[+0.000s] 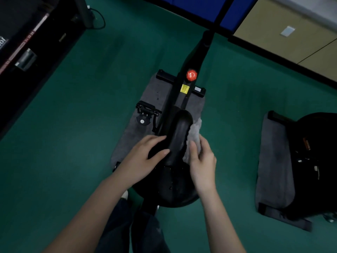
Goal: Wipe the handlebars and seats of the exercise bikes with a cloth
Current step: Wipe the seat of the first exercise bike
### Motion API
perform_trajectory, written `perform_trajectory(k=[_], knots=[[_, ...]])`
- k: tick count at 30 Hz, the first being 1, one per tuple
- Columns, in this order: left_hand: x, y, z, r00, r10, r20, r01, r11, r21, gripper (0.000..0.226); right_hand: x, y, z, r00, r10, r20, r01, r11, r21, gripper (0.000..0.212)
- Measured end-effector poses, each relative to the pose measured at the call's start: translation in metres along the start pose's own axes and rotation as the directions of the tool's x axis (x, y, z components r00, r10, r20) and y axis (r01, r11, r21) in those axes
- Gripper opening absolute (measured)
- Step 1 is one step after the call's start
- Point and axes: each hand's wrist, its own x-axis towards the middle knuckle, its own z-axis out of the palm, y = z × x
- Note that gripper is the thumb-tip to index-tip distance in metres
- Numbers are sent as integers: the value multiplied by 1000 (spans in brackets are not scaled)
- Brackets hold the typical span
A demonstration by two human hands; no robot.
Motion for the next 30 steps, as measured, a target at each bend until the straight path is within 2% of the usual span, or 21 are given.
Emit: perform_trajectory(k=[3,6,9,11,13,15,17,21,26,28,30], knots=[[-8,1,-4,1000,6,0,-6,999,35,66,-13,-5,11,981,-189,-33,185,978,-98,45],[-18,-1,-10,1000,-8,17,7,998,63,70,-4,-10,12,924,-380,48,383,913,-137,47],[-28,-6,-15,999,-28,29,26,998,64,75,3,-10,8,812,-548,203,581,792,-188,42],[-35,-10,-18,999,-46,14,45,996,72,81,0,-7,6,711,-611,348,694,689,-208,39],[-42,-13,-20,998,-56,10,56,996,66,89,0,-5,2,609,-633,479,784,573,-239,40],[-47,-16,-22,999,-48,4,47,998,35,97,13,-11,1,559,-609,563,825,473,-309,43],[-51,-19,-22,999,-45,5,44,999,9,98,28,-23,8,586,-572,574,810,433,-394,41],[-59,-28,-22,999,-47,14,47,999,0,104,28,-37,24,708,-531,466,706,520,-480,32],[-67,-31,-22,997,-71,-2,71,997,-26,105,-21,-24,30,691,-509,513,710,610,-351,40],[-68,-31,-20,997,-75,1,75,997,-18,106,-36,-16,23,710,-501,495,674,689,-269,41],[-68,-30,-18,997,-76,6,76,997,-2,112,-46,-7,11,722,-498,480,651,724,-229,42]])
